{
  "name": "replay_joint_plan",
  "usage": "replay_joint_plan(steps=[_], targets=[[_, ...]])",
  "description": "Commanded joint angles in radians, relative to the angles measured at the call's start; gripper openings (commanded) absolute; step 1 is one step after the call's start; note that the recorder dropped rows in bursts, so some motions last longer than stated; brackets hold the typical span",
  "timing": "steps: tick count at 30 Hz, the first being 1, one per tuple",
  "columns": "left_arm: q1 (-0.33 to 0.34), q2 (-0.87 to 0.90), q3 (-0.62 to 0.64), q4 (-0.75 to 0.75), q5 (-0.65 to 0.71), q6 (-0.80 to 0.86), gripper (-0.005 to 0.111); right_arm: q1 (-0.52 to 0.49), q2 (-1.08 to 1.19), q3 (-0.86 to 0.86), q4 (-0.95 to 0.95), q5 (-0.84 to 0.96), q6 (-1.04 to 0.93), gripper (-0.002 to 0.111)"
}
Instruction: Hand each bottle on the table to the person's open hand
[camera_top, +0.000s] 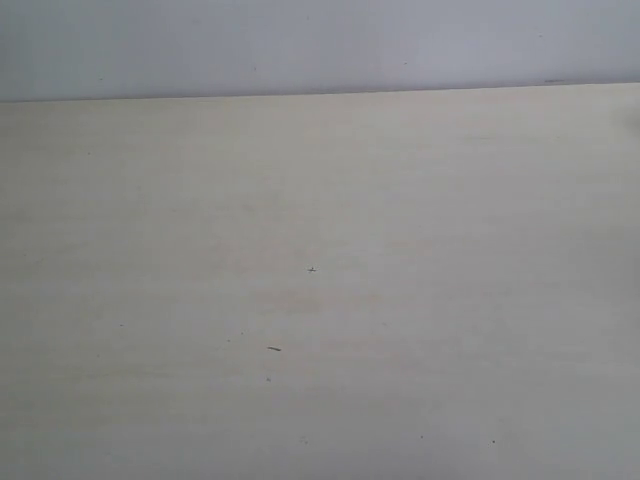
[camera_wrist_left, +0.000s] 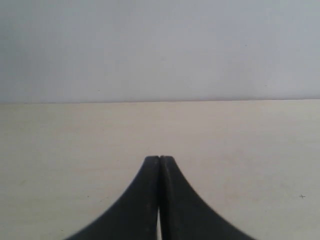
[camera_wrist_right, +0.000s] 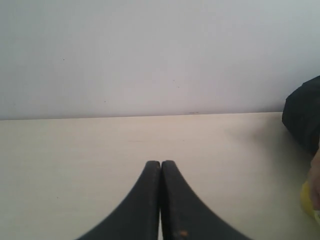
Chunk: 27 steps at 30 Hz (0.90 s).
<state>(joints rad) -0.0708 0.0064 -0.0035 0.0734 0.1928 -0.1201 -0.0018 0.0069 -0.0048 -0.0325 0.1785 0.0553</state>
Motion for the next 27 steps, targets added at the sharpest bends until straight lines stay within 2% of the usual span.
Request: replay_joint_plan(steps=[1, 16, 23, 27], targets=[[0.001, -0.006, 0.003, 0.003, 0.006, 0.002, 0.0, -0.007, -0.007, 0.005, 0.0, -0.009, -0.002, 0.0], [0.001, -0.006, 0.003, 0.003, 0.006, 0.009, 0.0, -0.007, -0.007, 0.005, 0.0, -0.009, -0.002, 0.0], [0.068, -0.006, 0.003, 0.003, 0.006, 0.009, 0.0, -0.007, -0.007, 0.005, 0.0, -0.009, -0.002, 0.0], [0.072, -0.006, 0.003, 0.003, 0.006, 0.009, 0.0, -0.007, -0.007, 0.005, 0.0, -0.009, -0.002, 0.0]])
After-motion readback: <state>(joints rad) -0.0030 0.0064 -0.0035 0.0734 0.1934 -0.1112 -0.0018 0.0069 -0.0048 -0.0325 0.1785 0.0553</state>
